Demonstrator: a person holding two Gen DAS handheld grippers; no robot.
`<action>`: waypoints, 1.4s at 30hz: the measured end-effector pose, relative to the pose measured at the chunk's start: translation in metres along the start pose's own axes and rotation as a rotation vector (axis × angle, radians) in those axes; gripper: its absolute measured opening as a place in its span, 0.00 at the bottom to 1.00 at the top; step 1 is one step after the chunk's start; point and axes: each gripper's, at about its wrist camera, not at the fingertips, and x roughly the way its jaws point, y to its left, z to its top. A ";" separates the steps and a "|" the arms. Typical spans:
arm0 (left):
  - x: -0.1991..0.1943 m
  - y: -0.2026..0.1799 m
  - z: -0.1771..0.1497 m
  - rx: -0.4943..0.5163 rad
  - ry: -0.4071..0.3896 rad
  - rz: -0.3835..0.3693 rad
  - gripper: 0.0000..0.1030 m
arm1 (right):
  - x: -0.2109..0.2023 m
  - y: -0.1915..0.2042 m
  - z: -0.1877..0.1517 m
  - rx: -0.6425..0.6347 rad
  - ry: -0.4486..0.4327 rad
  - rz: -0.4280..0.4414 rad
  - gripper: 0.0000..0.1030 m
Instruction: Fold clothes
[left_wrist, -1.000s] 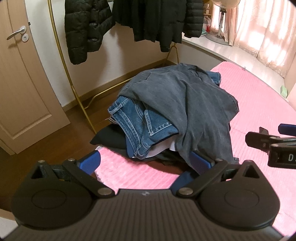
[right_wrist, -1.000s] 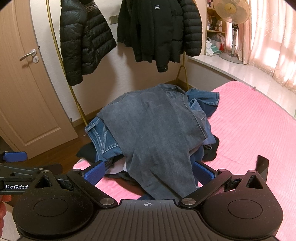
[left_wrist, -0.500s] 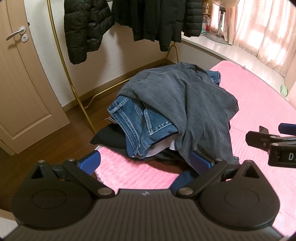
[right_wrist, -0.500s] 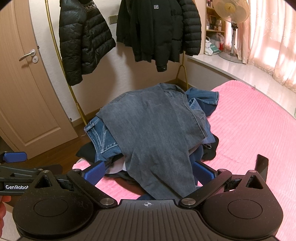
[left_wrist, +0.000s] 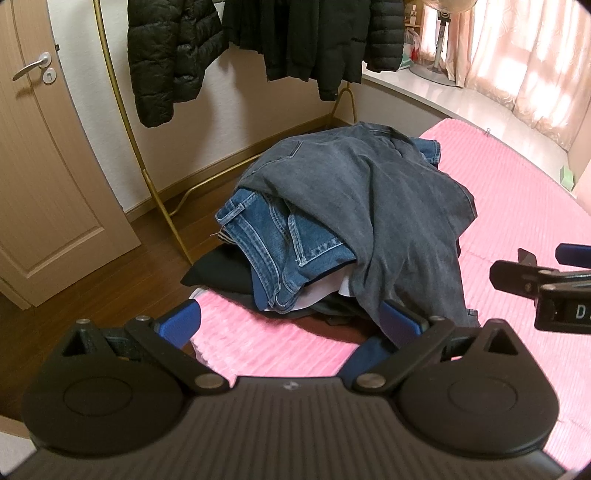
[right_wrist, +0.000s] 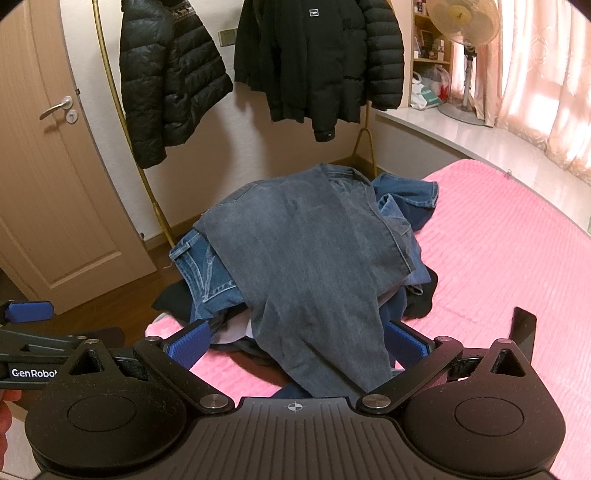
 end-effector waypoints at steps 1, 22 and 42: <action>0.000 0.000 0.000 0.000 0.001 0.001 0.99 | 0.000 0.000 0.000 -0.001 0.001 0.002 1.00; -0.002 -0.026 -0.011 -0.020 0.011 0.046 0.99 | -0.005 -0.031 -0.007 -0.025 0.012 0.042 1.00; 0.089 0.091 0.017 -0.124 -0.030 0.101 0.99 | 0.116 0.030 0.070 -0.354 -0.052 0.248 0.99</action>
